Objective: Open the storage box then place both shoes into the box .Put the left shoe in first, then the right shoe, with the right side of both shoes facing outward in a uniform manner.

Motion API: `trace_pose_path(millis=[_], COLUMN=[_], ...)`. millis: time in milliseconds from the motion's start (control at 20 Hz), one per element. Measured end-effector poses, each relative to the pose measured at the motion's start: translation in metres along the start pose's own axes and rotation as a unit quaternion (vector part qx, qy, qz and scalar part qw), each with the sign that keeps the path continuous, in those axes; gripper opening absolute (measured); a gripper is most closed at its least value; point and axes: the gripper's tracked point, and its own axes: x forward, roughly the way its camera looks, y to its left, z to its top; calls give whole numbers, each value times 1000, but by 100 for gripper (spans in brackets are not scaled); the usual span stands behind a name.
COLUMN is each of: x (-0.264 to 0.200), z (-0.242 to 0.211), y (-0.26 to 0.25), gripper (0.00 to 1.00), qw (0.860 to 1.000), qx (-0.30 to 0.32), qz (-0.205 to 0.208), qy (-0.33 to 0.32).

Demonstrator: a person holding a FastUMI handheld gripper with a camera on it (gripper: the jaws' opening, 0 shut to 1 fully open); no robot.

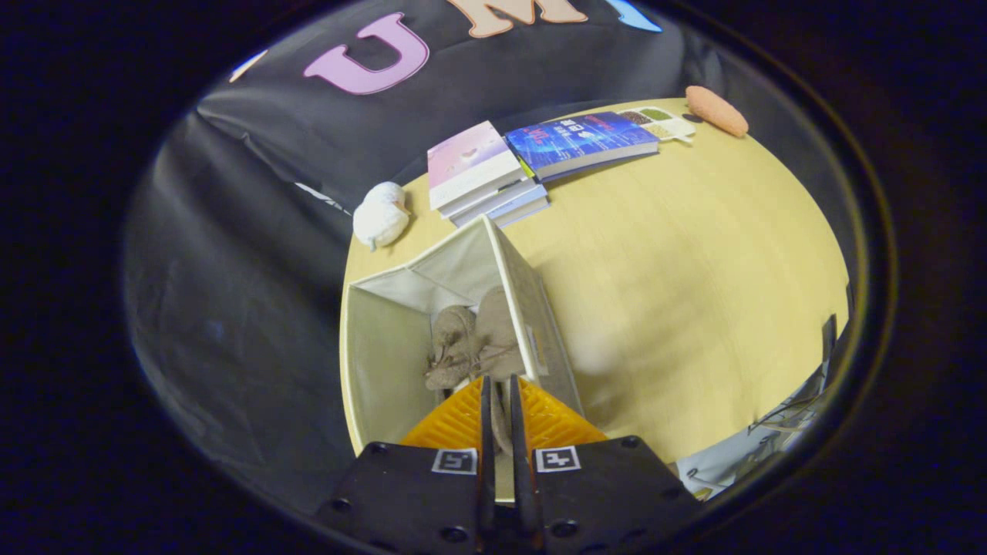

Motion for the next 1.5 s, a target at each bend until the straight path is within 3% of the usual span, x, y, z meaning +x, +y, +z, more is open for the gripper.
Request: trace_pose_path(millis=[950, 1150, 1300, 1500], x=[0, -14, -43, -108], z=[18, 49, 97, 168], y=[-5, -8, -10, -7], gripper=[13, 13, 13, 13], qw=[1000, 995, 979, 929], qx=[-9, -21, -60, -123], qz=[19, 19, 9, -20], qy=[-22, -91, -193, -348])
